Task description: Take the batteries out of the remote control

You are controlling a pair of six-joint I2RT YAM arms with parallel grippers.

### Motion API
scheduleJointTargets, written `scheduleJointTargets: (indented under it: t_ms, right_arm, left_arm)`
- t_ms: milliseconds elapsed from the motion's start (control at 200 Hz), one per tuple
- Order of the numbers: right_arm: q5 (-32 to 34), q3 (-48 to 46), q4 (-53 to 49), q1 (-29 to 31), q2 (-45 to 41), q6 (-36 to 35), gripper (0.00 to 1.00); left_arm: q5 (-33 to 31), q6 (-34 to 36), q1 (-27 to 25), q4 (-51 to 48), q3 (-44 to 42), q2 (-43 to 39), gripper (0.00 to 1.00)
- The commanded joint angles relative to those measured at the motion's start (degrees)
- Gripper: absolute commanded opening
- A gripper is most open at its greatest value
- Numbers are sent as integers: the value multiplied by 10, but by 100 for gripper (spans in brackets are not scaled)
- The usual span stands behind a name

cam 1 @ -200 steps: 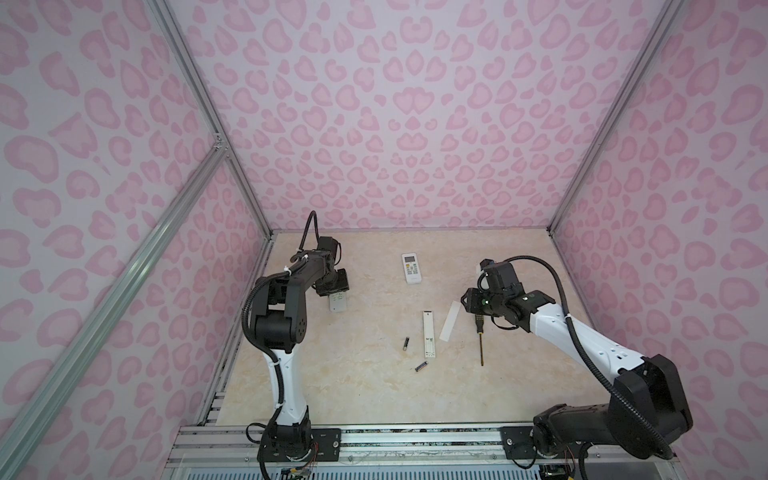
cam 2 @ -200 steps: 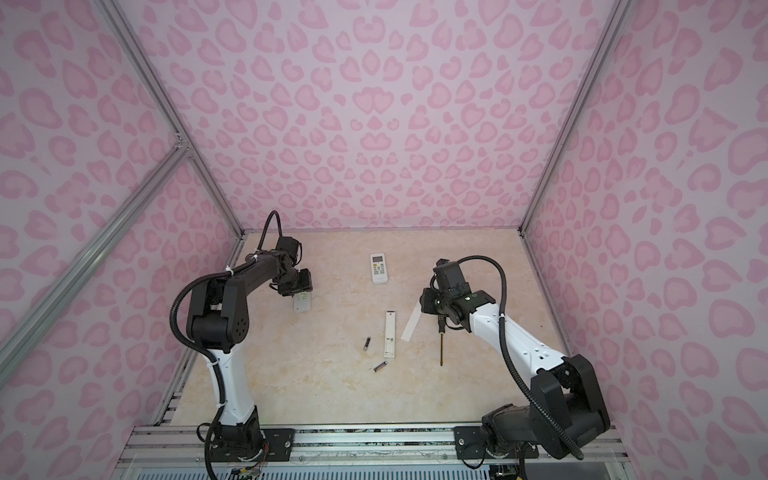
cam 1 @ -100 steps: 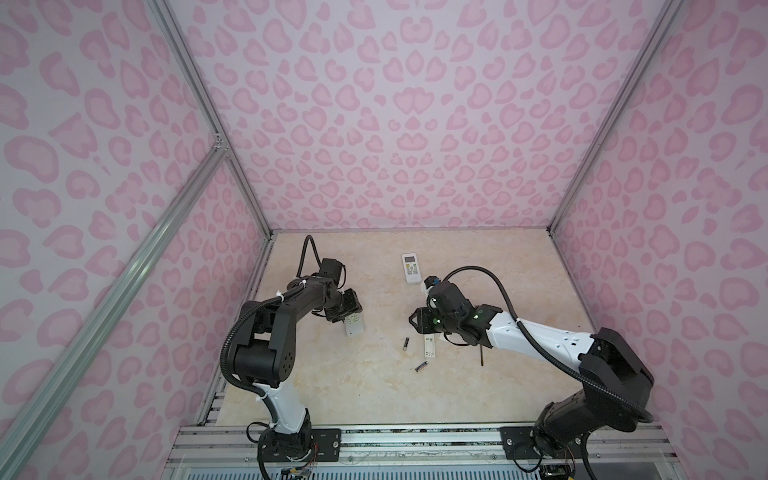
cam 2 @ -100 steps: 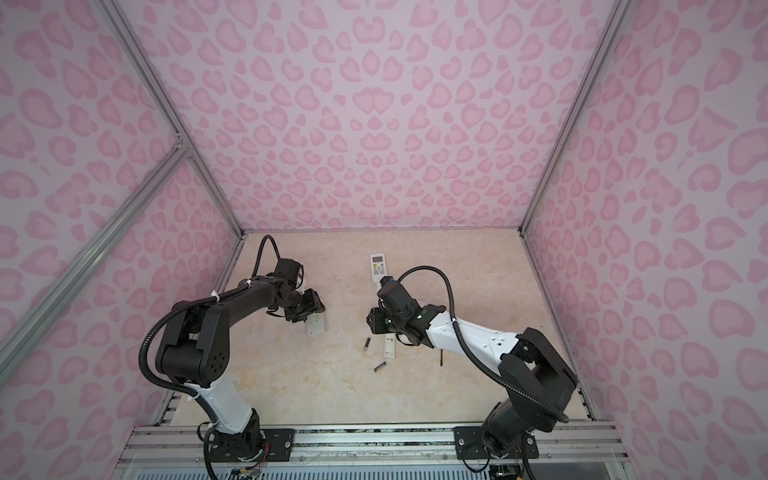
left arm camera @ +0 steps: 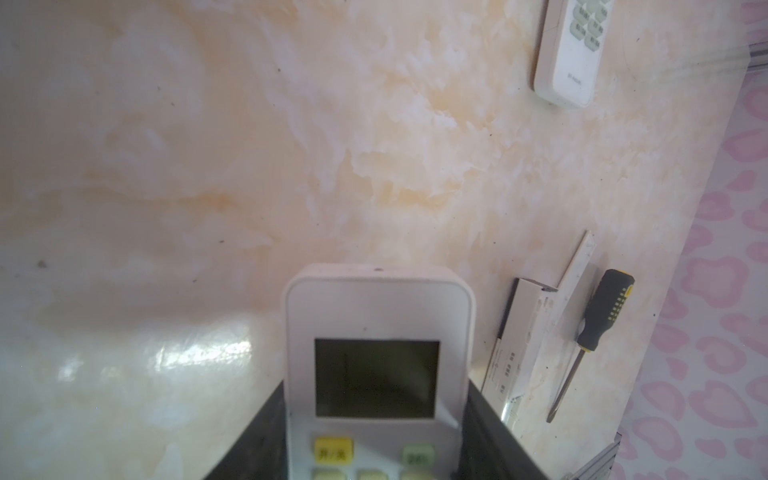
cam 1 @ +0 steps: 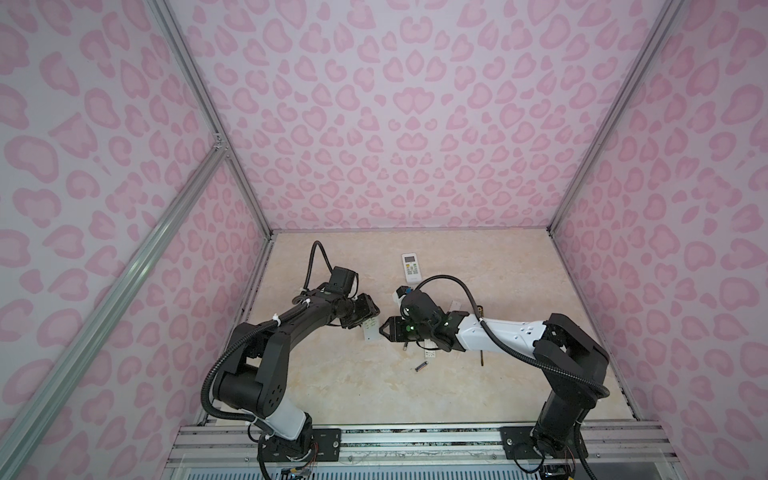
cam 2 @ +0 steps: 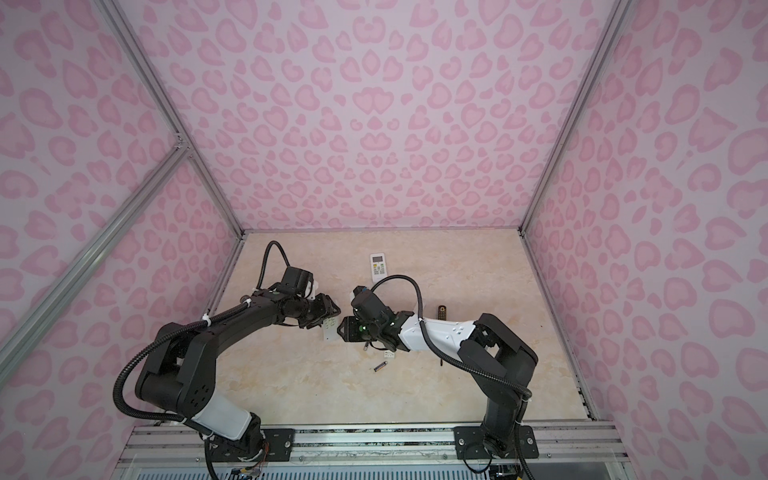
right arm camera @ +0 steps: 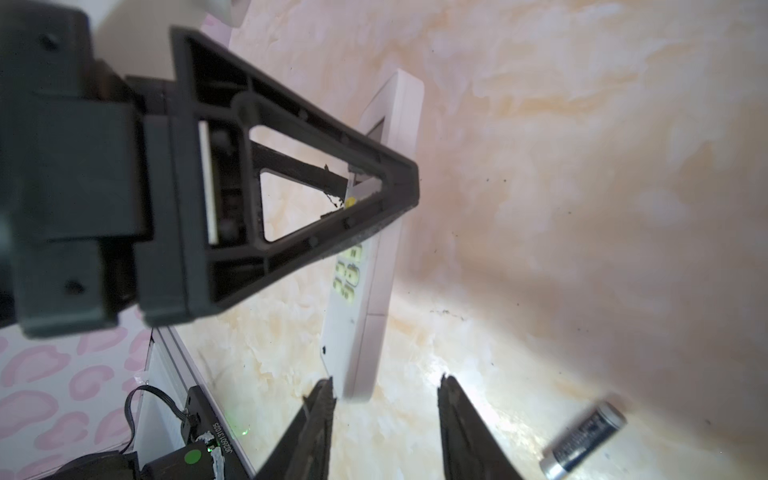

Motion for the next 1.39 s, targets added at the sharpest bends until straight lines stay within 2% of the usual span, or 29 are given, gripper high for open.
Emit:
scheduleJointTargets:
  t_ms: [0, 190, 295, 555, 730, 900, 1080, 1220, 1390]
  right_arm:
    - [-19, 13, 12, 1, 17, 10, 42]
    - [-34, 26, 19, 1, 37, 18, 41]
    - [-39, 30, 22, 1, 44, 21, 38]
    - [-44, 33, 24, 1, 45, 21, 19]
    - [-39, 32, 25, 1, 43, 20, 12]
    - [-22, 34, 12, 1, 35, 10, 7]
    - [19, 36, -13, 1, 25, -15, 5]
    - [73, 43, -55, 5, 16, -60, 4]
    - [178, 74, -131, 29, 8, -156, 4]
  left_arm:
    - [9, -12, -5, 26, -2, -13, 41]
    - [11, -18, -11, 29, -2, -20, 41]
    - [11, -19, -12, 30, -5, -22, 40]
    - [8, -4, -12, 21, -9, -35, 45]
    - [18, 13, -12, 15, -5, -43, 52]
    - [8, 27, -12, -2, -1, -69, 67]
    - [18, 50, -12, -36, 27, -76, 70]
    - [-10, 54, -3, -78, 50, -105, 70]
    - [-20, 28, 30, -122, 73, -164, 63]
